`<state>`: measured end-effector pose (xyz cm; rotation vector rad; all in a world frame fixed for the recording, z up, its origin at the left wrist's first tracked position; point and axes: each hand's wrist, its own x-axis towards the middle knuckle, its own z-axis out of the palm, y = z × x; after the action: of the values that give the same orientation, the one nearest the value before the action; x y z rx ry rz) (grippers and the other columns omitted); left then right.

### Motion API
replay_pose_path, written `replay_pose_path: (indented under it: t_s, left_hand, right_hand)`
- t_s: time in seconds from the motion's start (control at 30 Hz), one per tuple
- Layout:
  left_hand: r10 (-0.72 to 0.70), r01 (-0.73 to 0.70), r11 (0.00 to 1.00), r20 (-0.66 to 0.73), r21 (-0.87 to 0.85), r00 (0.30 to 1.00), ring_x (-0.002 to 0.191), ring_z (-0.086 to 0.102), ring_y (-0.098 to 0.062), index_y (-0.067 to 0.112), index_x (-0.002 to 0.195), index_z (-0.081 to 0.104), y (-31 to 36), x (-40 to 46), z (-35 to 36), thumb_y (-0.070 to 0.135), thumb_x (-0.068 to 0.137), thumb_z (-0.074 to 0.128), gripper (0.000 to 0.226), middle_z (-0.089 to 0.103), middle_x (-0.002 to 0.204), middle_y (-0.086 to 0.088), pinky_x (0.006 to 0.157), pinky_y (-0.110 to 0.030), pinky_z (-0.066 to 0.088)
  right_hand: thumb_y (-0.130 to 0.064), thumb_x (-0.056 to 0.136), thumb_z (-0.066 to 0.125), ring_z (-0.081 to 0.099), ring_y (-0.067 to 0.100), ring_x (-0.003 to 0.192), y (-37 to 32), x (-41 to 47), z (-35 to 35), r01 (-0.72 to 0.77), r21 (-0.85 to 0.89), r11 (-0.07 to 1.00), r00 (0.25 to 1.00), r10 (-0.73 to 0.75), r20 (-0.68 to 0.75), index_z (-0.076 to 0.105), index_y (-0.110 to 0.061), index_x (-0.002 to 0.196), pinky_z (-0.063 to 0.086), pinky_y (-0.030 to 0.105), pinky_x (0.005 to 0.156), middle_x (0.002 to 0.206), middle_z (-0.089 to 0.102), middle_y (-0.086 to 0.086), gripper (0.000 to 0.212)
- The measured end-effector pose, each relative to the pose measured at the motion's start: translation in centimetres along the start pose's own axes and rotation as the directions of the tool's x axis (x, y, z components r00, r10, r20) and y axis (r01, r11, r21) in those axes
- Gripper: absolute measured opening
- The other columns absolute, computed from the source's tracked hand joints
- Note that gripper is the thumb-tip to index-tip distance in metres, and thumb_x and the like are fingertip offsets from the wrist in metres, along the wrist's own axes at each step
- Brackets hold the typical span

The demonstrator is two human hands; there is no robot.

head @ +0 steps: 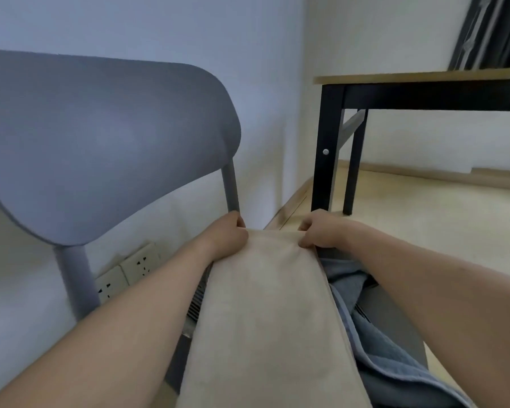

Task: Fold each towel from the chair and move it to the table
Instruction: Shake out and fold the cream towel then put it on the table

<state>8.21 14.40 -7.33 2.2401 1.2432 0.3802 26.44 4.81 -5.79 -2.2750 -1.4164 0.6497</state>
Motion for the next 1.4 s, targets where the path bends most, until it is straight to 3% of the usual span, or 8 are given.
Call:
replay_pose_path:
  t_s: [0.2, 0.4, 0.57, 0.73, 0.83, 1.0, 1.13, 1.4]
  left_hand:
    - [0.247, -0.226, 0.937, -0.046, 0.268, 0.968, 0.102, 0.053, -0.021, 0.015, 0.114, 0.055, 1.5, -2.5, -1.3, 0.015, 0.091, 0.039, 0.028, 0.052, 0.113, -0.001, 0.086, -0.030, 0.043]
    - [0.739, -0.580, 0.585, -0.076, 0.567, 0.670, 0.070, 0.046, -0.020, 0.013, 0.072, 0.046, 4.5, -11.5, -6.0, 0.005, 0.068, 0.058, 0.015, 0.045, 0.080, -0.001, 0.057, -0.032, 0.047]
    - [0.806, -0.588, 0.326, 0.109, 0.740, 0.582, 0.074, 0.052, -0.019, 0.010, 0.087, 0.063, 8.0, -20.7, -9.4, 0.005, 0.075, 0.046, 0.021, 0.052, 0.096, -0.006, 0.066, -0.026, 0.053]
    - [0.806, -0.519, 0.211, 0.153, 0.828, 0.572, 0.068, 0.058, -0.022, 0.011, 0.075, 0.064, 12.3, -27.6, -13.6, -0.001, 0.062, 0.065, 0.018, 0.062, 0.082, -0.008, 0.064, -0.032, 0.055]
    - [0.712, -0.444, 0.282, 0.125, 0.851, 0.691, 0.067, 0.057, -0.023, 0.011, 0.073, 0.063, 14.5, -31.7, -16.6, 0.003, 0.061, 0.070, 0.016, 0.061, 0.076, -0.007, 0.060, -0.030, 0.047]
    - [0.466, -0.224, 0.488, -0.035, 0.843, 0.884, 0.083, 0.055, -0.024, 0.007, 0.089, 0.064, 17.3, -36.4, -21.3, 0.024, 0.095, 0.046, 0.025, 0.059, 0.095, -0.008, 0.069, -0.034, 0.043]
    - [0.409, -0.275, 0.655, -0.023, 0.704, 0.912, 0.082, 0.053, -0.020, 0.009, 0.082, 0.057, 18.7, -39.7, -24.2, 0.029, 0.099, 0.044, 0.030, 0.054, 0.091, -0.005, 0.074, -0.034, 0.043]
    - [0.514, -0.375, 0.647, -0.016, 0.664, 0.857, 0.083, 0.050, -0.017, 0.025, 0.107, 0.042, 20.9, -44.9, -25.2, 0.030, 0.100, 0.040, 0.009, 0.046, 0.089, 0.015, 0.066, -0.025, 0.034]
  right_hand:
    - [-0.002, 0.083, 0.054, 0.055, 0.020, 0.094, -0.2, -2.4, 0.0, 0.086, 0.039, 0.996, 0.995, -0.084, -0.054, 0.056, -0.017, 0.107, 0.047, 0.025, 0.072, 0.107, 0.056, 0.004, 0.028]
    - [-0.007, 0.080, 0.057, 0.052, 0.016, 0.070, -2.4, -10.9, -3.6, 0.199, -0.136, 0.971, 0.977, -0.208, -0.054, 0.061, -0.010, 0.081, 0.041, 0.023, 0.059, 0.081, 0.057, 0.003, 0.005]
    - [-0.012, 0.079, 0.056, 0.060, 0.024, 0.094, -4.0, -19.6, -4.8, 0.239, -0.252, 0.938, 0.971, -0.224, 0.086, 0.064, -0.013, 0.080, 0.053, 0.031, 0.083, 0.110, 0.062, 0.006, 0.008]
    - [-0.013, 0.086, 0.051, 0.048, 0.015, 0.063, -6.8, -27.3, -6.5, 0.220, -0.344, 0.913, 0.975, -0.214, 0.056, 0.060, -0.009, 0.075, 0.039, 0.020, 0.054, 0.070, 0.051, 0.001, 0.015]
    - [-0.012, 0.089, 0.047, 0.049, 0.015, 0.060, -9.0, -30.9, -9.0, 0.239, -0.408, 0.881, 0.957, -0.284, -0.055, 0.046, -0.020, 0.059, 0.038, 0.020, 0.051, 0.067, 0.051, 0.000, 0.031]
    - [-0.008, 0.089, 0.044, 0.059, 0.021, 0.096, -12.9, -36.5, -14.7, 0.354, -0.465, 0.812, 0.899, -0.432, -0.069, 0.052, -0.022, 0.072, 0.050, 0.035, 0.089, 0.107, 0.059, 0.004, 0.024]
    - [-0.007, 0.087, 0.047, 0.052, 0.014, 0.086, -15.3, -42.0, -18.0, 0.386, -0.478, 0.789, 0.886, -0.462, -0.047, 0.048, -0.025, 0.074, 0.043, 0.024, 0.075, 0.098, 0.055, -0.003, 0.022]
    - [-0.010, 0.085, 0.058, 0.049, 0.022, 0.089, -16.6, -47.2, -18.6, 0.241, -0.378, 0.894, 0.969, -0.199, 0.149, 0.037, -0.029, 0.121, 0.043, 0.030, 0.074, 0.113, 0.049, 0.005, 0.046]
